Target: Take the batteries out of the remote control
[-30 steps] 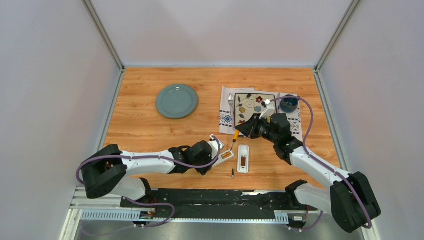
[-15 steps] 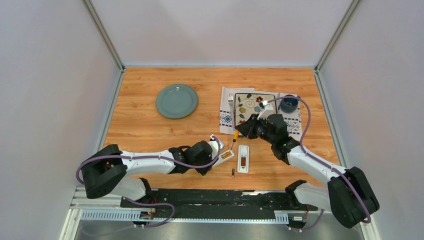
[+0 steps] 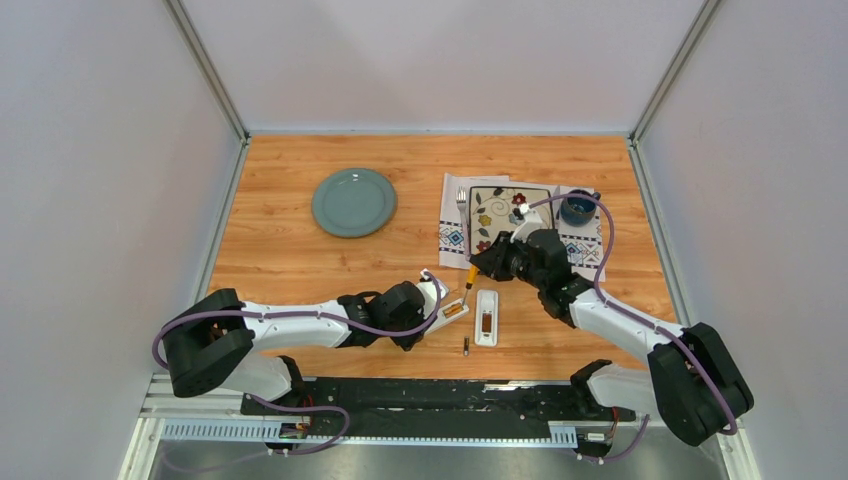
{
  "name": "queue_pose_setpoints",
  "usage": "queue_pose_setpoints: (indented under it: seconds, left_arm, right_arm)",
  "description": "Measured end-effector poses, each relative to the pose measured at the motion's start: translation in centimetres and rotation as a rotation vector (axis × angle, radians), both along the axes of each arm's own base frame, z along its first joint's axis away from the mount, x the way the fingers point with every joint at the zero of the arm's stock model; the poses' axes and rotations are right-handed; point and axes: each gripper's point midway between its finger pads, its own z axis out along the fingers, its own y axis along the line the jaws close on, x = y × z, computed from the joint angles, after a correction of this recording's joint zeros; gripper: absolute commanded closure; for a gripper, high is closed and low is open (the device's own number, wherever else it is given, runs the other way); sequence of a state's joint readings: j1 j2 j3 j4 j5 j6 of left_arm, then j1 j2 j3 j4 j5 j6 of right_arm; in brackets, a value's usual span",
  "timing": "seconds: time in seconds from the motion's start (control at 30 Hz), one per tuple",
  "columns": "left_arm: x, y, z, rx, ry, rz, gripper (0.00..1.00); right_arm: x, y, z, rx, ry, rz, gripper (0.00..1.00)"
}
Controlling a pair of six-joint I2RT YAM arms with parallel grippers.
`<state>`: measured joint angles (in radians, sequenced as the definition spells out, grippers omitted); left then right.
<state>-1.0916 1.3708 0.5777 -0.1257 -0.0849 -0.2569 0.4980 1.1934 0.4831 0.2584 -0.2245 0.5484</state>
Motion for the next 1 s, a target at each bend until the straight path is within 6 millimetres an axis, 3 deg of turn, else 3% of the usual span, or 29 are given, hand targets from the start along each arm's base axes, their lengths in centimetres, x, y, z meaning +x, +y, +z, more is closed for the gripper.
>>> queue_pose_setpoints:
  seconds: [0.6, 0.83, 1.0]
  left_arm:
    - [0.0, -0.1, 0.0, 0.002, 0.001, -0.002, 0.85]
    - [0.0, -0.1, 0.0, 0.004, 0.001, -0.002, 1.0]
    - [0.0, -0.1, -0.1, 0.009, 0.002, -0.005, 1.0]
  right_arm:
    - [-0.6, 0.2, -0.8, -0.02, 0.013, 0.004, 1.0]
    - [-0.4, 0.6, -0.9, -0.004, 0.016, 0.012, 1.0]
    - [-0.2, 1.0, -1.0, 0.009, 0.015, 0.018, 1.0]
